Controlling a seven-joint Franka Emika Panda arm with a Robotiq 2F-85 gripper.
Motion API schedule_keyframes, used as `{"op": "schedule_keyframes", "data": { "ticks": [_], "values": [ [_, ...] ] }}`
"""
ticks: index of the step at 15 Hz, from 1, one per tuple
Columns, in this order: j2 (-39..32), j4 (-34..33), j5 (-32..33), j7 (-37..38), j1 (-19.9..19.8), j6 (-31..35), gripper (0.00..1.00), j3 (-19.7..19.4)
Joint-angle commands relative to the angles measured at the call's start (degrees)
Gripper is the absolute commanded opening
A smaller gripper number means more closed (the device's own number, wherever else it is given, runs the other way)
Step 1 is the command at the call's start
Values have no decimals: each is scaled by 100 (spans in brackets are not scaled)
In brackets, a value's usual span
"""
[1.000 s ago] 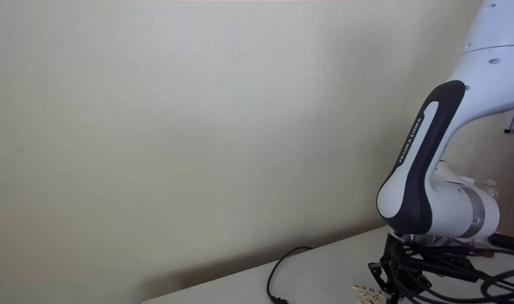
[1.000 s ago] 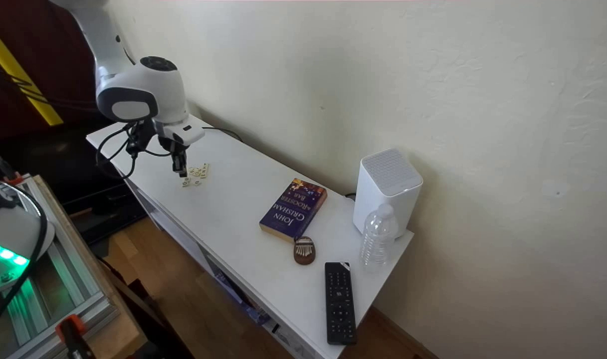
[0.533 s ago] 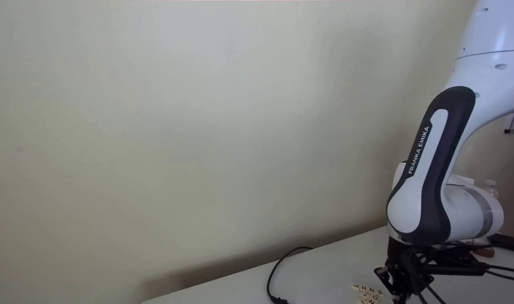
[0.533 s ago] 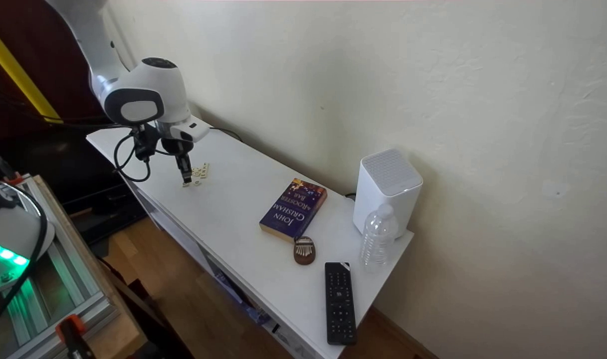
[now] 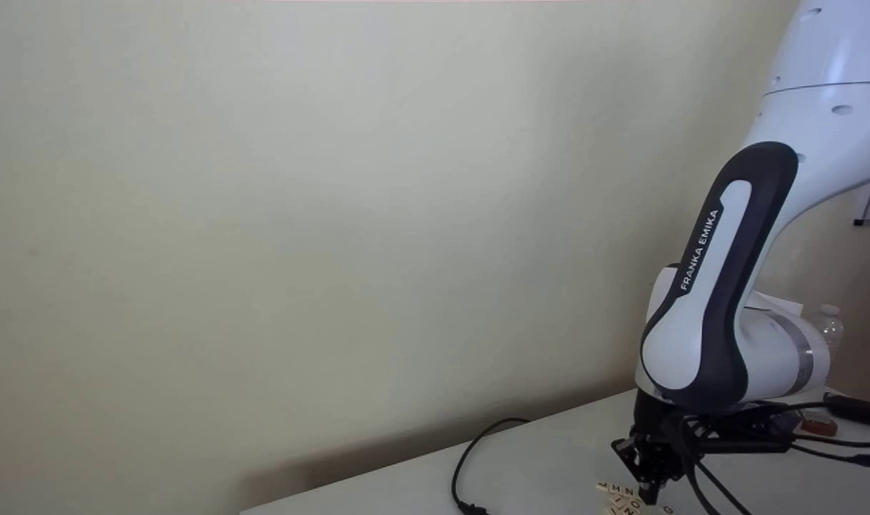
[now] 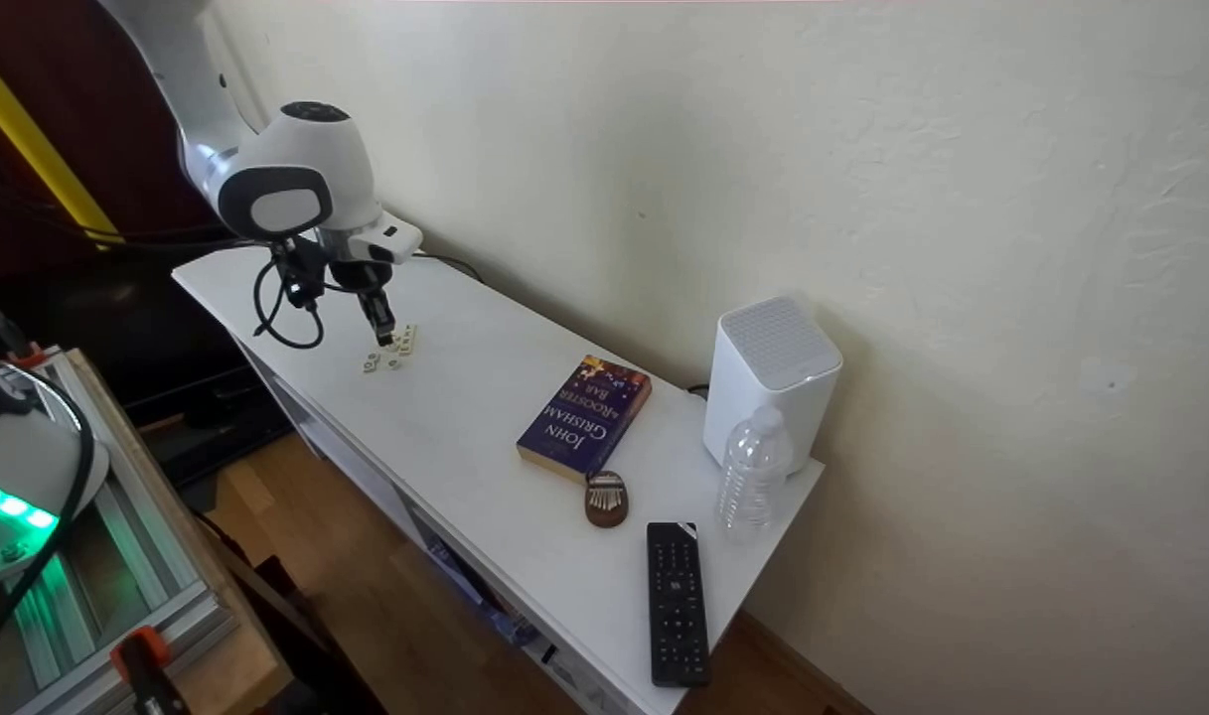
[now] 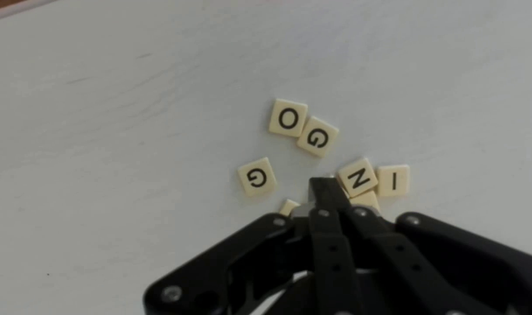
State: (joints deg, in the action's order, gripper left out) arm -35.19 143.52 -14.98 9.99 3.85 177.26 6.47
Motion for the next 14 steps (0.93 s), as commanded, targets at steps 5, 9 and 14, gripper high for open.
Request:
{"op": "schedule_keyframes", "data": {
  "ticks": [5, 9, 14],
  "values": [
    [-259, -306, 393, -507, -382, -245, 0, 338],
    [-353, -442, 520, -635, -323, -502, 0, 266],
    [-363, -529, 722, -779, -177, -916, 0, 105]
  ]
}}
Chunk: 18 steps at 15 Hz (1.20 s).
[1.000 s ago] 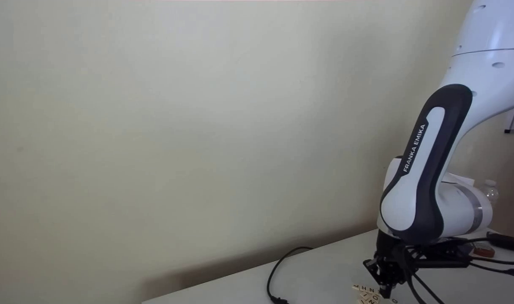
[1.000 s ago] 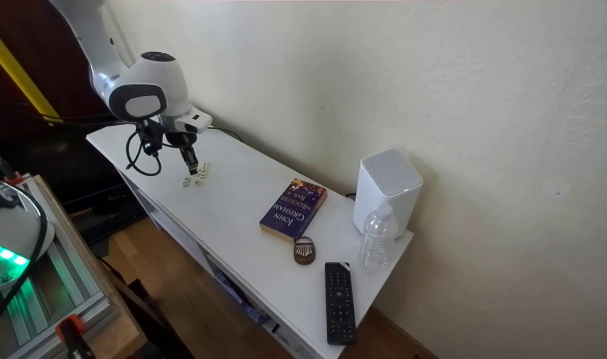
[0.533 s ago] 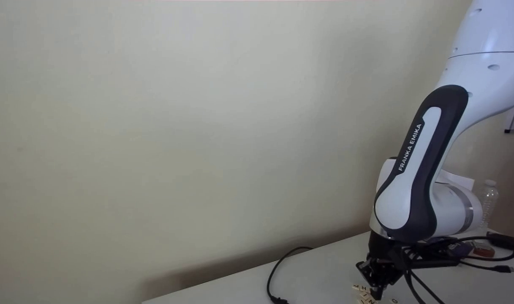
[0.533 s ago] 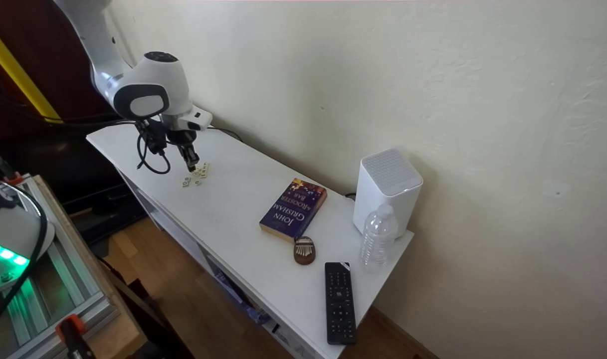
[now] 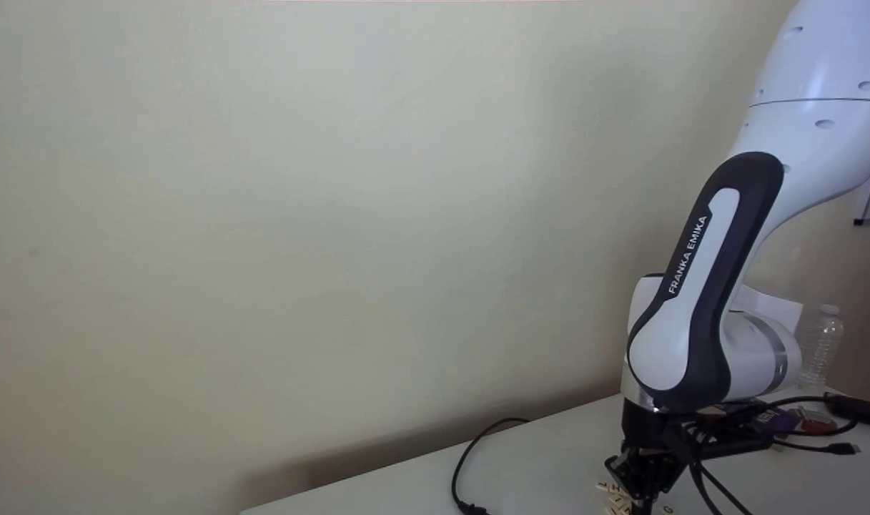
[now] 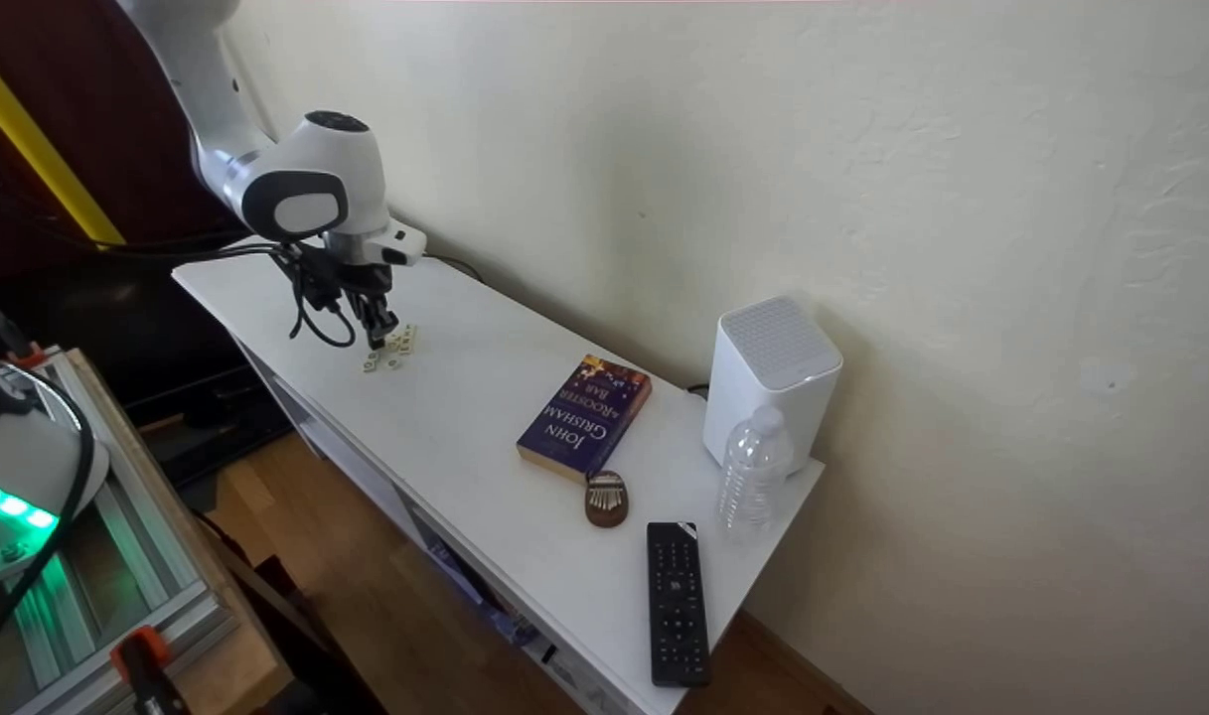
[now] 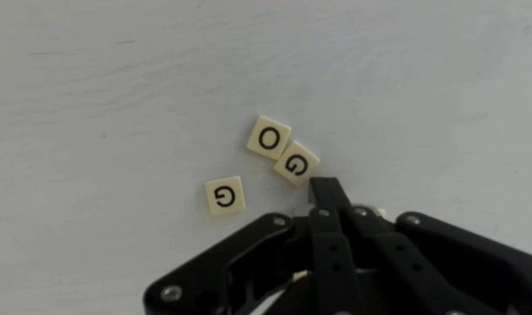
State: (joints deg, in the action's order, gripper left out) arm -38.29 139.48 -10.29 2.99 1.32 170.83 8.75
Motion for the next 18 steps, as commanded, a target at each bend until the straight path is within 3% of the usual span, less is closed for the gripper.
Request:
{"op": "schedule_keyframes", "data": {
  "ticks": [1, 18],
  "values": [
    [-34, -136, 298, -85, 121, -336, 0, -175],
    [-30, -306, 606, -199, 318, -1067, 0, -391]
  ]
}}
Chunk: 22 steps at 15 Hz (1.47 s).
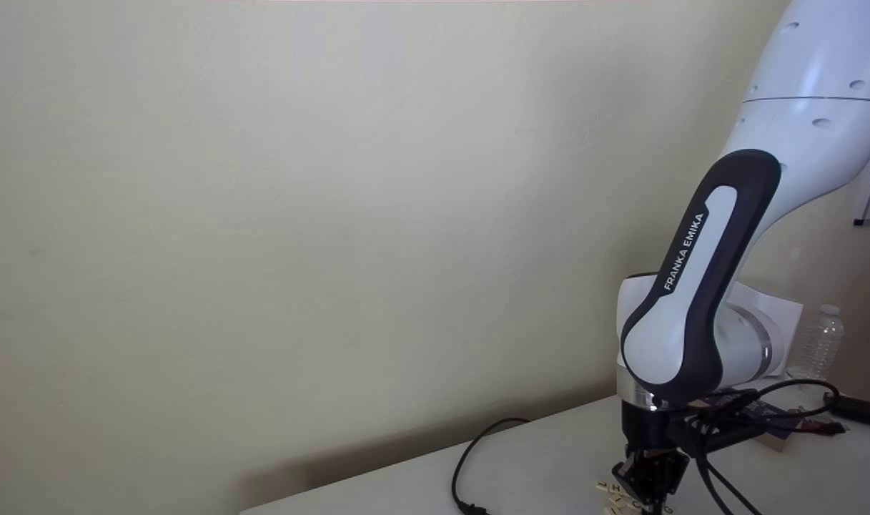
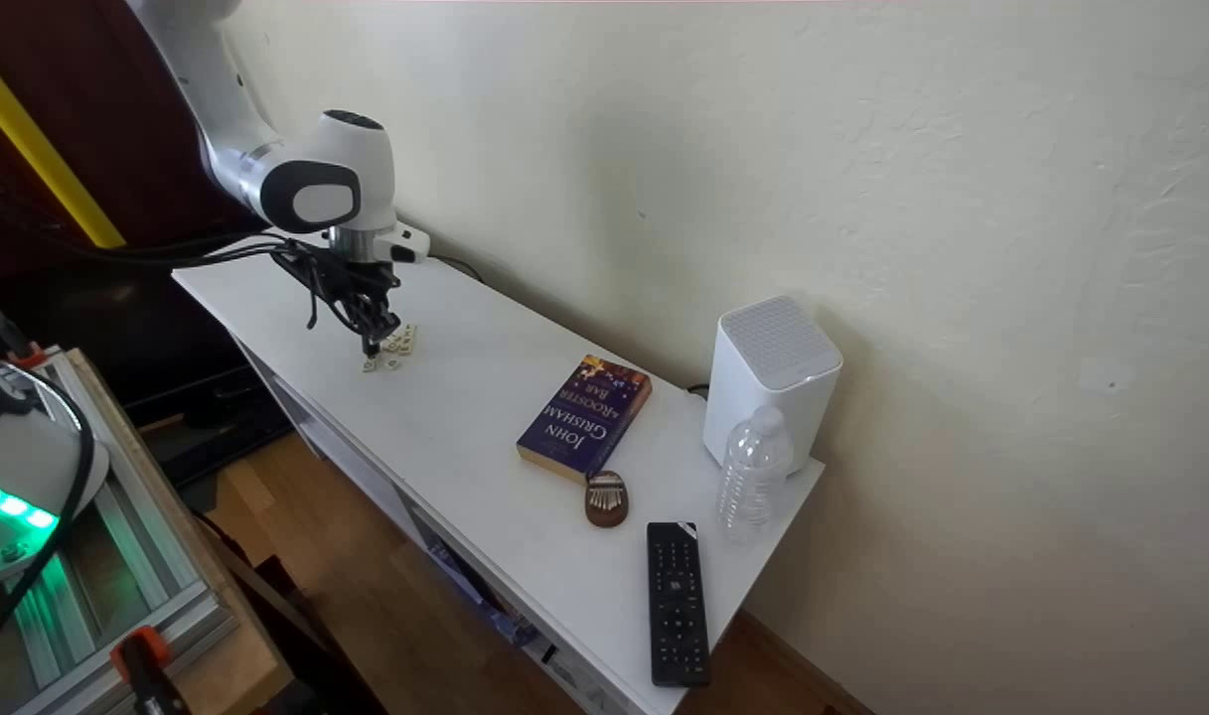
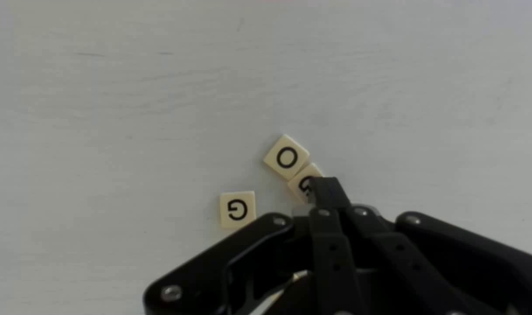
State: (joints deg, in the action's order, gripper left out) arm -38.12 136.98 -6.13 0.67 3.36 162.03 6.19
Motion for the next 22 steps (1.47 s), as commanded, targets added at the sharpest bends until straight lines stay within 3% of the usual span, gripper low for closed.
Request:
{"op": "schedule_keyframes", "data": {
  "ticks": [1, 22],
  "values": [
    [-44, -50, 195, 38, 123, -201, 0, -150],
    [-389, -344, -154, 224, -186, 219, 0, 157]
  ]
}}
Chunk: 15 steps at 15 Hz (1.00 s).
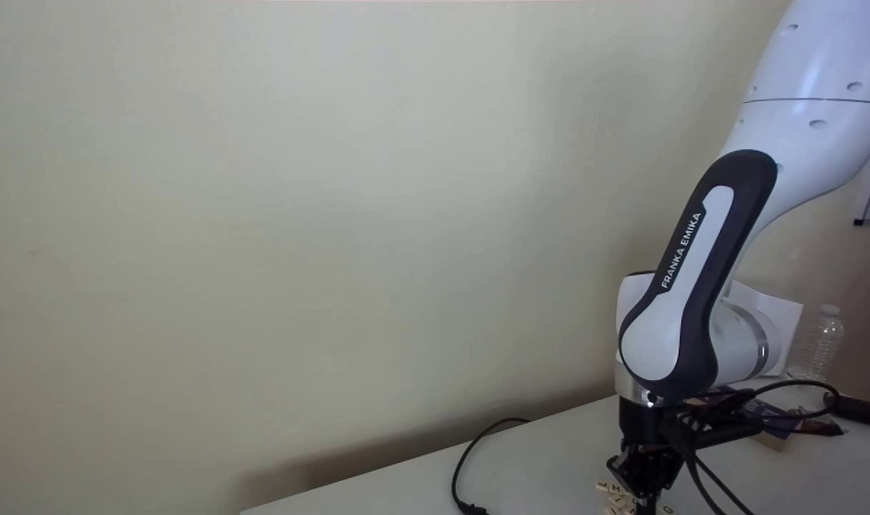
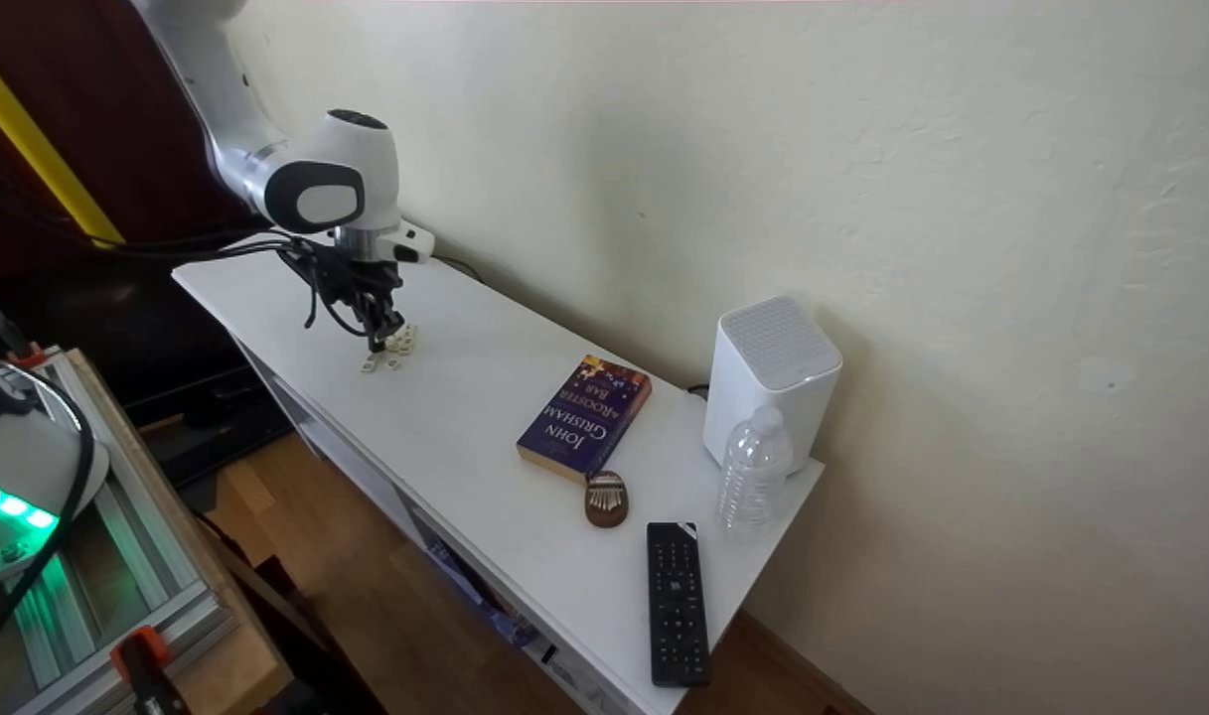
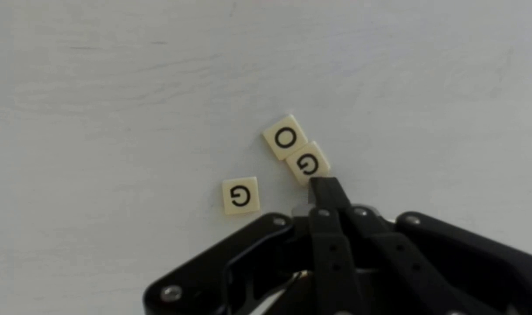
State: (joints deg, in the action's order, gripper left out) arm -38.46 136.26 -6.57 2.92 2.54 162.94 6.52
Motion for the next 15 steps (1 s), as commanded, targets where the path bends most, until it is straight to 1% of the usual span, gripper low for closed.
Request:
{"op": "schedule_keyframes", "data": {
  "ticks": [1, 7, 10, 15],
  "values": [
    [-372, -302, -112, -10, -126, 118, 0, 143],
    [-470, -523, -126, -47, -197, 84, 0, 260],
    [-226, -371, -110, -63, -213, 28, 0, 291],
    [59, -93, -39, 9, -95, -19, 0, 186]
  ]
}}
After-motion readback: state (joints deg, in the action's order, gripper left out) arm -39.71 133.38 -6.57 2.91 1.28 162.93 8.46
